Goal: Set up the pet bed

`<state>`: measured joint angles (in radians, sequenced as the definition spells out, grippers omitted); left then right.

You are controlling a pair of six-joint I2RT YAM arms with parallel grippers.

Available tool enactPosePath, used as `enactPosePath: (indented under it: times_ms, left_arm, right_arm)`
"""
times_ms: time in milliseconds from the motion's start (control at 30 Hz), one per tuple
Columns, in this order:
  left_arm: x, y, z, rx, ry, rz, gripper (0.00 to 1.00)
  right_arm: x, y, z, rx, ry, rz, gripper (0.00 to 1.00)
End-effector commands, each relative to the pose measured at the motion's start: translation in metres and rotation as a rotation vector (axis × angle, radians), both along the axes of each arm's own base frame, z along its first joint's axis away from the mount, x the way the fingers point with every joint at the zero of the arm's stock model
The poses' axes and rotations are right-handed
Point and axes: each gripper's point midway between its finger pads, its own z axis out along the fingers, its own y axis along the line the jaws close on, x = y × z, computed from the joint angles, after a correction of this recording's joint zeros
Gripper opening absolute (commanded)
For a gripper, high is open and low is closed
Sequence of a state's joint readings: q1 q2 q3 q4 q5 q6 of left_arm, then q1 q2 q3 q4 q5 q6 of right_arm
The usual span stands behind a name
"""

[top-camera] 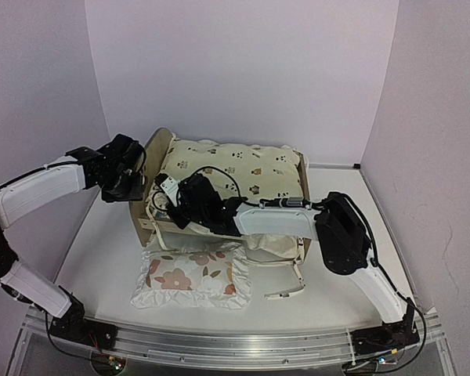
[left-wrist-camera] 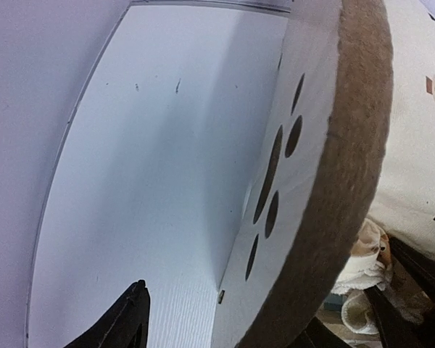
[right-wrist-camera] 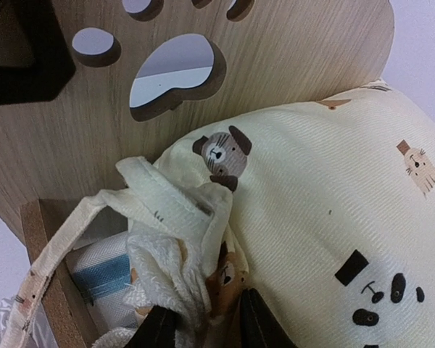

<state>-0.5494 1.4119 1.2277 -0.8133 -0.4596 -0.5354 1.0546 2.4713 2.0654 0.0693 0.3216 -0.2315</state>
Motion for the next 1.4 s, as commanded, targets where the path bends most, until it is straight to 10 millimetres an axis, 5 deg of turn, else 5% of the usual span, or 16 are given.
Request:
enactPosePath:
  times_ms: [0, 100, 300, 567, 833, 967, 1200, 1367]
  left_arm:
    - [0.020, -0.002, -0.005, -0.043, -0.036, -0.018, 0.53]
    - [0.029, -0.006, -0.012, -0.061, -0.041, -0.045, 0.44]
    - [0.041, -0.014, -0.016, -0.073, -0.058, -0.068, 0.01]
    - [0.051, -0.020, 0.013, -0.093, -0.112, -0.072, 0.00]
    - [0.066, -0.037, 0.039, -0.109, -0.151, -0.107, 0.00]
    - [0.070, -0.043, 0.050, -0.113, -0.167, -0.115, 0.00]
    - [0.071, -0.043, 0.062, -0.113, -0.193, -0.116, 0.00]
    - [0.075, -0.042, 0.076, -0.096, -0.216, -0.119, 0.00]
  right_arm:
    - [-0.006, -0.012, 0.023, -0.032, -0.041, -0.013, 0.34]
    - [-0.013, -0.016, 0.038, -0.031, -0.056, -0.007, 0.40]
    - [-0.033, -0.026, 0.057, -0.020, -0.055, 0.005, 0.50]
    - [-0.088, -0.049, 0.079, -0.049, -0.082, 0.002, 0.55]
    - [-0.113, -0.071, 0.041, 0.108, 0.133, -0.051, 0.51]
    - [-0.124, -0.055, 0.023, 0.188, 0.275, -0.023, 0.47]
    - [-0.114, -0.015, 0.002, 0.254, 0.328, -0.019, 0.40]
    - [-0.113, 0.016, 0.004, 0.313, 0.377, 0.022, 0.38]
